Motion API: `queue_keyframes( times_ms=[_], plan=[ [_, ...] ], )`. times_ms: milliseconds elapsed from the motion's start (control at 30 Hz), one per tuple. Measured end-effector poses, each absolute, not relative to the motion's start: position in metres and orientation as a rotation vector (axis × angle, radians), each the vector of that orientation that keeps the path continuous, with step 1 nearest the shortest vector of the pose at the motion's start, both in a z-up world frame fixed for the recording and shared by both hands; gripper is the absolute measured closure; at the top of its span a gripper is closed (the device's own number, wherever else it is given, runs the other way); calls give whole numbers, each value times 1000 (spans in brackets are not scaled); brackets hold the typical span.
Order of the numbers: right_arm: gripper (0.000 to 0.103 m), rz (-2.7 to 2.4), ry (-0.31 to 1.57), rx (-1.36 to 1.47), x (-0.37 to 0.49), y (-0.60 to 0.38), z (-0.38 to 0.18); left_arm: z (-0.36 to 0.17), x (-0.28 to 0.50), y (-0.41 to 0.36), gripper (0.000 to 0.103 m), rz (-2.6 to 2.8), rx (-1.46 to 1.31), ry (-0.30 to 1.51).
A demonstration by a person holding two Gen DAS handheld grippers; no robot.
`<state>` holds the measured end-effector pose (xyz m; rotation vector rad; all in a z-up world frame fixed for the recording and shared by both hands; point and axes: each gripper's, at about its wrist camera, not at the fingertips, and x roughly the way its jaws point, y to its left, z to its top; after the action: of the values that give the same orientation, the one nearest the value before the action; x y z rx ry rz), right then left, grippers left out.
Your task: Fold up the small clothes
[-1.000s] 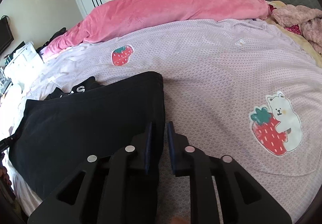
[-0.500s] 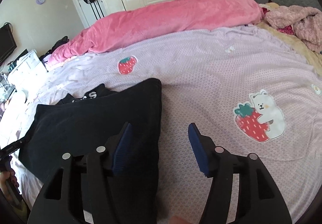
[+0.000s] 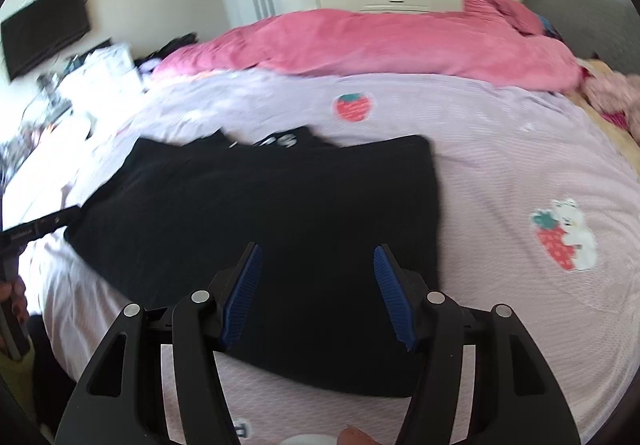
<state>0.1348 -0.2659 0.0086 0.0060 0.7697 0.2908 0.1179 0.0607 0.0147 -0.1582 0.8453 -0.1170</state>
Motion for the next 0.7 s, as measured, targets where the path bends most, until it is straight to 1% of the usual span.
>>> queue_keyframes(
  times_ms=[33,100,200,367,633,667,700],
  plan=[
    [46,299,786,-18,134,-259,5,11,118,60,58,-105,-140,854],
    [46,271,835,-60,135,-253,-4,1,122,63,57,-105,-150,901],
    [46,219,907,-69,138,-261,-22,-8,121,67,58,-108,-160,920],
    [46,206,922,-30,134,-275,-31,-13,117,68,58,-110,-163,915],
    [46,217,900,26,126,-282,-20,-6,109,65,58,-109,-168,904],
    [42,221,896,34,125,-283,-18,-4,108,65,57,-111,-170,901],
    [35,225,894,39,124,-283,-16,-2,106,64,57,-117,-171,898]
  ],
)
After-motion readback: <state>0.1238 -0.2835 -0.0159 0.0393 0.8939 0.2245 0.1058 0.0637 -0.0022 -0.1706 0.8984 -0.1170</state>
